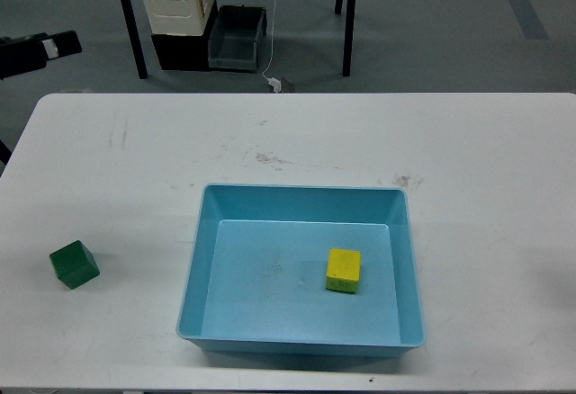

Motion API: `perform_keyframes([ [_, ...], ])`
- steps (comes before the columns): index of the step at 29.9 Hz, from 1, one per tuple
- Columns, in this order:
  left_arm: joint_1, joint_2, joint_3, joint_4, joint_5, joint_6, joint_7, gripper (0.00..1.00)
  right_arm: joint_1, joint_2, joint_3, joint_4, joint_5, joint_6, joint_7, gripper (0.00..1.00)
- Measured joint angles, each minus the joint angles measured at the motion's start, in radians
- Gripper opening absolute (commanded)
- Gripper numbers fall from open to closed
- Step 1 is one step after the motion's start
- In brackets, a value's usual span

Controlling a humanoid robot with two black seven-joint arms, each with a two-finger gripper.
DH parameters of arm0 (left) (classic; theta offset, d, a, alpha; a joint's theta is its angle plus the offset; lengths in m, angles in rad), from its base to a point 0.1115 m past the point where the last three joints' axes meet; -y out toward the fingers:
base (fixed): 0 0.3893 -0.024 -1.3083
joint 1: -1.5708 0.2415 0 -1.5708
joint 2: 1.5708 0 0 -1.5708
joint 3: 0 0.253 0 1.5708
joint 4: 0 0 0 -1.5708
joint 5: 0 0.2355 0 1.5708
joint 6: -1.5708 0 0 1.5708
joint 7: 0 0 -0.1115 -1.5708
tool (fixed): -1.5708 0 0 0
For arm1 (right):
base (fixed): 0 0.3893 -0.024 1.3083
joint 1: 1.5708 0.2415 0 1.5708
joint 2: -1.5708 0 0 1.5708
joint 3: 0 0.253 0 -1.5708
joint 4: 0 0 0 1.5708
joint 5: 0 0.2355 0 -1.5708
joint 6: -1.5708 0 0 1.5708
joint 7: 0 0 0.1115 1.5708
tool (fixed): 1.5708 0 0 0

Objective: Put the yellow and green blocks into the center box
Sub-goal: 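Lower the left gripper onto the green cube and grasp it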

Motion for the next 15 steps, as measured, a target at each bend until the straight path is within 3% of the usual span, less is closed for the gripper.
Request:
perform_keyframes([
  [5,-0.005,0.050,0.123,-0.103,0.272,0.000,0.000,1.00,-0.023,0.009,0.002,0.000,0.007,0.000,0.006,1.00],
  [15,-0.006,0.013,0.336,-0.095,0.662,0.000,0.000,1.00,-0.023,0.012,-0.013,0.000,0.141,0.011,0.002,1.00],
])
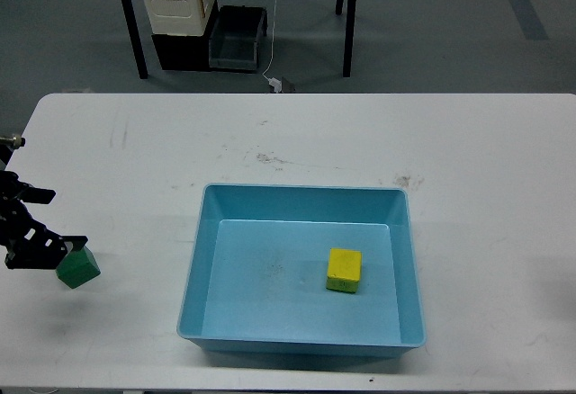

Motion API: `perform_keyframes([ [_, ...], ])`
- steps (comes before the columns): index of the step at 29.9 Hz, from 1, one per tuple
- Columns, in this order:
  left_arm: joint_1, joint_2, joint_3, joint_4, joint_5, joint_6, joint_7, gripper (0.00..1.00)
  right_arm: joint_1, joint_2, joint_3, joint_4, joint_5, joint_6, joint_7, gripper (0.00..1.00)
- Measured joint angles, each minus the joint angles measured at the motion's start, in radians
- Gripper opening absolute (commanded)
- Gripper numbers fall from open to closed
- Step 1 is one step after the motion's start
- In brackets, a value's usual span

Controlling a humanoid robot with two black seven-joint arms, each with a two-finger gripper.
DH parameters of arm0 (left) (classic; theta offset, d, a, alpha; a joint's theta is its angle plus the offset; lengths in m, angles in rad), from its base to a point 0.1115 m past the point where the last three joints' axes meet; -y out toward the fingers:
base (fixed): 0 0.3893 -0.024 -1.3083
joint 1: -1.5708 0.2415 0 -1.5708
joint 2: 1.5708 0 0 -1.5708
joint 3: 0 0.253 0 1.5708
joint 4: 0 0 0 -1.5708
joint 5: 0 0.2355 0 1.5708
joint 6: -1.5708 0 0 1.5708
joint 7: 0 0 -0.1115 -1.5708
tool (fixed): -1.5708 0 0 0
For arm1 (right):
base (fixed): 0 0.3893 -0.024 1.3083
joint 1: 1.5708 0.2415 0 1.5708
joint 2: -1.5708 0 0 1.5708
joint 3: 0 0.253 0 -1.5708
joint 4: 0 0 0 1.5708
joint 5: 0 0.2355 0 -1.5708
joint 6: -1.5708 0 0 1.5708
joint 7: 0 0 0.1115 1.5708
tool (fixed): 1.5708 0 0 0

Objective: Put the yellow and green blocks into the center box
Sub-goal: 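Lower the left gripper onto the green cube and grasp it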

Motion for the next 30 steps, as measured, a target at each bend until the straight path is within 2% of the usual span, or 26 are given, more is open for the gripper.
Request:
perform_keyframes([
  [30,-0.014,-0.206,0.093,0.289,0.024,0.000,0.001,1.00,-0.026,-0.001,0.006,-0.002,0.004,-0.006,0.001,1.00],
])
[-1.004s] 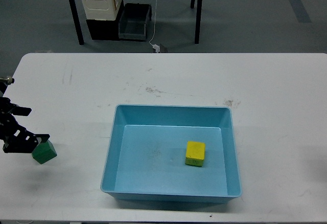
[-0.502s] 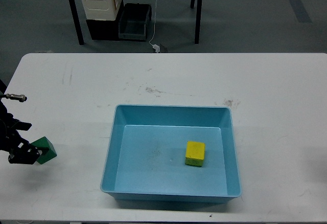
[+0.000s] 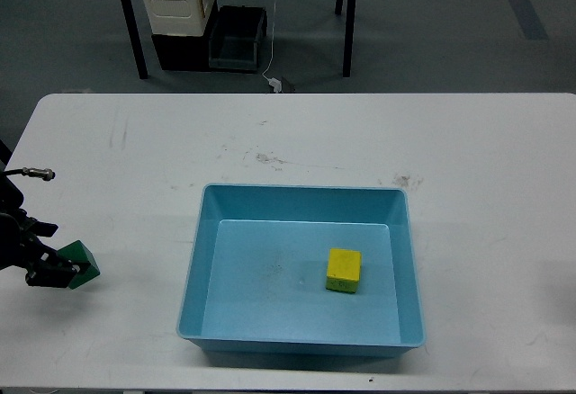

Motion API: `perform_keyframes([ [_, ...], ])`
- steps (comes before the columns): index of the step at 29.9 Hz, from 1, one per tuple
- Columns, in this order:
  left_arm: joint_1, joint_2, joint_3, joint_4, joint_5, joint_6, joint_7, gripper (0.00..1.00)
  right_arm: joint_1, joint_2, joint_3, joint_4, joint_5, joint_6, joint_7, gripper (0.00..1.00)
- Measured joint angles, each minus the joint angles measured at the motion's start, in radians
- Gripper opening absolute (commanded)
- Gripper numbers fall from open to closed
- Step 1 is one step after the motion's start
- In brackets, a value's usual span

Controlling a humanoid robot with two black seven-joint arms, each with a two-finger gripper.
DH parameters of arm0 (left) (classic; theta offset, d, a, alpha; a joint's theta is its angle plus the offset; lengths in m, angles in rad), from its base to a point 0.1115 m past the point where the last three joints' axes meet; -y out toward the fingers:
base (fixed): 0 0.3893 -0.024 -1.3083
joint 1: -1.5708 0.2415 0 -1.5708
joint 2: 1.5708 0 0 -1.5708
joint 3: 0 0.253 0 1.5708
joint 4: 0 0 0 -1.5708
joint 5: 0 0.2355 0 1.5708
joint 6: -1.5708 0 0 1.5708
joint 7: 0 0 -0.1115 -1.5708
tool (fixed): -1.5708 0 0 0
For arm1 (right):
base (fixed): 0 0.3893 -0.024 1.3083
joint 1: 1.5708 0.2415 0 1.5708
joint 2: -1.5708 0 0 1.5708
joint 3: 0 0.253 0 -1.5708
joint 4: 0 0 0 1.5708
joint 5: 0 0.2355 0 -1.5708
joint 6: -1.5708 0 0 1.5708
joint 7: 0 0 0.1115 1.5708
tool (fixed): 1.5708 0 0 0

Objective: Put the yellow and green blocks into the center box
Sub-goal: 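Lower the left gripper onto the green cube and grasp it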

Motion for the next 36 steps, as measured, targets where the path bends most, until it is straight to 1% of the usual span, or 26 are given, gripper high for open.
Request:
perform_keyframes([
  [12,-0.015,-0.048,0.034,0.074,0.000,0.000,0.000,0.99,-0.004,0.001,0.001,-0.002,0.000,0.000,0.000,1.00],
  [16,-0.014,-0.057,0.035,0.084,0.000,0.000,0.000,0.97,-0.003,0.000,0.002,-0.002,0.000,0.000,0.000,1.00],
  [19,-0.014,-0.069,0.046,0.086,0.000,0.000,0.000,0.90,-0.004,0.000,0.002,-0.002,0.000,0.000,0.000,1.00],
  [21,-0.014,-0.075,0.048,0.089,0.000,0.000,0.000,0.89,-0.006,0.000,0.002,-0.002,0.000,0.000,0.000,1.00],
  [24,-0.013,-0.078,0.050,0.100,0.000,0.002,0.000,0.85,-0.008,0.000,0.003,-0.002,0.000,-0.001,0.000,1.00],
  [29,-0.010,-0.080,0.051,0.125,0.000,0.046,0.000,0.70,-0.009,0.000,0.006,-0.003,0.000,-0.002,0.000,1.00],
  [34,-0.006,-0.082,0.065,0.138,0.000,0.061,0.000,0.66,-0.009,0.000,0.006,-0.004,0.000,-0.004,0.000,1.00],
  [35,-0.006,-0.082,0.068,0.142,0.000,0.061,0.000,0.64,-0.009,0.000,0.006,-0.004,0.000,-0.004,0.000,1.00],
  [36,-0.006,-0.082,0.070,0.145,0.000,0.061,0.000,0.61,-0.009,0.000,0.006,-0.004,0.000,-0.004,0.000,1.00],
])
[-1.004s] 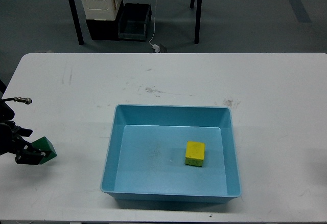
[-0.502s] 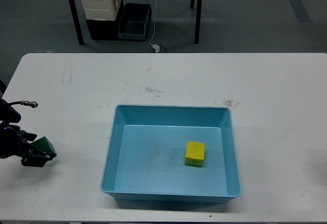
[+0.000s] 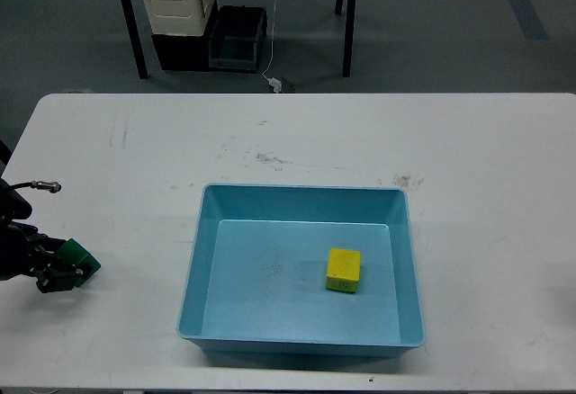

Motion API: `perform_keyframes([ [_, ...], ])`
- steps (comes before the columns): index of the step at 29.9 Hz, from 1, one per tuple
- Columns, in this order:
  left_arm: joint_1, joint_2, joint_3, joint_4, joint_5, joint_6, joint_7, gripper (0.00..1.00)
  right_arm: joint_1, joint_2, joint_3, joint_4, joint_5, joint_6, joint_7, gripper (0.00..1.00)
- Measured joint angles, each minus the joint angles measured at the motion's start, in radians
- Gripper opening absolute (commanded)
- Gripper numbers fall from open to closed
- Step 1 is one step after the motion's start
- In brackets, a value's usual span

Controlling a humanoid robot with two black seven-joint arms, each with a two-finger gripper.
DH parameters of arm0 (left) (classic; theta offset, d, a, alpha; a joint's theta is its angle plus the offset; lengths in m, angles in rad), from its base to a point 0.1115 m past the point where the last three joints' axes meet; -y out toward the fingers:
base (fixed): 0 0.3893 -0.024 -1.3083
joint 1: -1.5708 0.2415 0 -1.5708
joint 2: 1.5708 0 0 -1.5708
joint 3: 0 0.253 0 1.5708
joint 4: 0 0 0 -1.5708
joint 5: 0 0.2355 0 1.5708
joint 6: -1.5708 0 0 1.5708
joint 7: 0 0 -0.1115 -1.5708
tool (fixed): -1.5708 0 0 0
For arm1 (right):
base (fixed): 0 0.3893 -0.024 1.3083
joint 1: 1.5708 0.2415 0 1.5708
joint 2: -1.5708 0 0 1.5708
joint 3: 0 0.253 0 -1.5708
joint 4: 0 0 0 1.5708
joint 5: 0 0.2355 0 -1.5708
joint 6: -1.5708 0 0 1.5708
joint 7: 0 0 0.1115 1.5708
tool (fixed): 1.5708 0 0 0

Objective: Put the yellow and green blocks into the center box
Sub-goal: 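Lower the left gripper onto the green cube and grasp it, then lift the green cube with the left gripper and carry it over the box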

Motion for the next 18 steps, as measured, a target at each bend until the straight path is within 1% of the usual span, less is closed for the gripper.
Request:
perform_keyframes([
  [3,0.001,0.000,0.002,0.007,0.000,0.000,0.000,0.52,0.000,0.000,0.000,0.000,0.000,0.000,0.000,1.00],
  [7,0.001,0.001,0.002,0.010,0.000,0.003,0.000,0.29,0.000,0.000,0.000,0.000,0.000,-0.001,0.000,1.00],
  [8,0.000,0.001,0.002,0.010,0.000,0.004,0.000,0.25,0.000,0.000,0.000,0.000,0.000,-0.002,0.000,1.00],
  [11,-0.006,0.003,0.002,0.012,0.000,0.022,0.000,0.21,0.000,0.000,-0.001,0.000,0.000,-0.002,0.000,1.00],
  [14,-0.023,0.013,0.002,0.013,0.000,0.072,0.000,0.21,-0.003,0.000,0.000,0.000,0.000,-0.002,0.000,1.00],
  [16,-0.053,0.023,0.000,0.016,0.000,0.105,0.000,0.20,-0.006,0.000,0.001,0.000,0.000,-0.002,0.000,1.00],
  [18,-0.110,0.044,-0.001,0.017,-0.018,0.134,0.000,0.20,-0.011,0.000,0.001,0.000,0.000,-0.003,0.001,1.00],
])
